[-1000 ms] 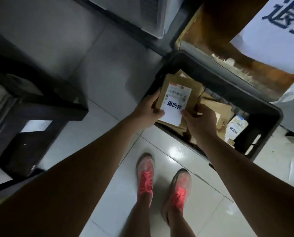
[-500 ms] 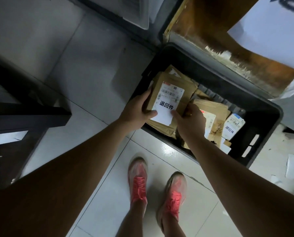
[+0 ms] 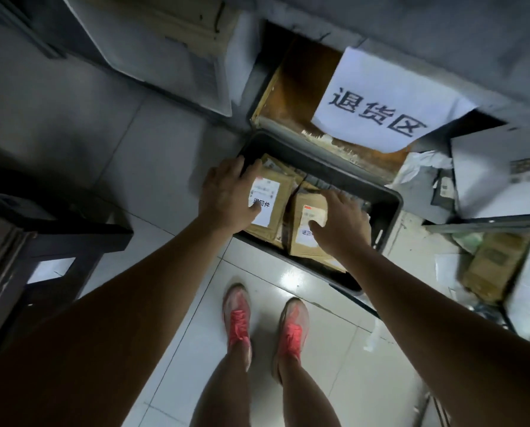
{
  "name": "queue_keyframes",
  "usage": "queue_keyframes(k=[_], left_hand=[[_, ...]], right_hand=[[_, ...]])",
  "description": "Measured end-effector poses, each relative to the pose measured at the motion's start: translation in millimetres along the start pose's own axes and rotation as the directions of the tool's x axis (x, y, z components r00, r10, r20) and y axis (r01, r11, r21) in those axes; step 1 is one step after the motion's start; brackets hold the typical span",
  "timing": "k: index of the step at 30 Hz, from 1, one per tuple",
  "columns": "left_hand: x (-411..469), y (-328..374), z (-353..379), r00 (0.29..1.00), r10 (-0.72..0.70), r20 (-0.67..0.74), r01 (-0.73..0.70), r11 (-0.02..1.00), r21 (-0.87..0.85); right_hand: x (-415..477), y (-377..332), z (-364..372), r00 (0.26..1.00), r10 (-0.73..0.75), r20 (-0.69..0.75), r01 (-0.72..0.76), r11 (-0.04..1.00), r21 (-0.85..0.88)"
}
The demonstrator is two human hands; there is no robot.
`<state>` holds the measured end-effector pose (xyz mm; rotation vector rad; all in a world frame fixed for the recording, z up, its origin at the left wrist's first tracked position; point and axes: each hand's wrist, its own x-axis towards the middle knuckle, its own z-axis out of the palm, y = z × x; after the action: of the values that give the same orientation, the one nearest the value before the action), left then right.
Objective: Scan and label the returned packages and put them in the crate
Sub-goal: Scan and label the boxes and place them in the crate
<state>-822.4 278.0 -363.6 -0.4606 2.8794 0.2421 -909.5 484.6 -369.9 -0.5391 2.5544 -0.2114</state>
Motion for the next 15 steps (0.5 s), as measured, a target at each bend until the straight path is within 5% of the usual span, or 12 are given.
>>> queue_keyframes(k=[8, 15], left_hand=[[-62.5, 105.8, -188.9, 0.983, 0.184, -0.014, -0.182, 0.977, 0.114], [-155.7, 209.9, -289.2, 0.854, 0.518, -0.054, -0.500, 0.844, 0.196]], right_hand=[[-152.3, 9.1, -163.0, 0.982, 0.149, -0.119, -0.155, 0.987, -0.041], [-321.4, 27.2, -235.0, 0.864, 0.374, -0.336, -0.386, 0.922, 0.034]])
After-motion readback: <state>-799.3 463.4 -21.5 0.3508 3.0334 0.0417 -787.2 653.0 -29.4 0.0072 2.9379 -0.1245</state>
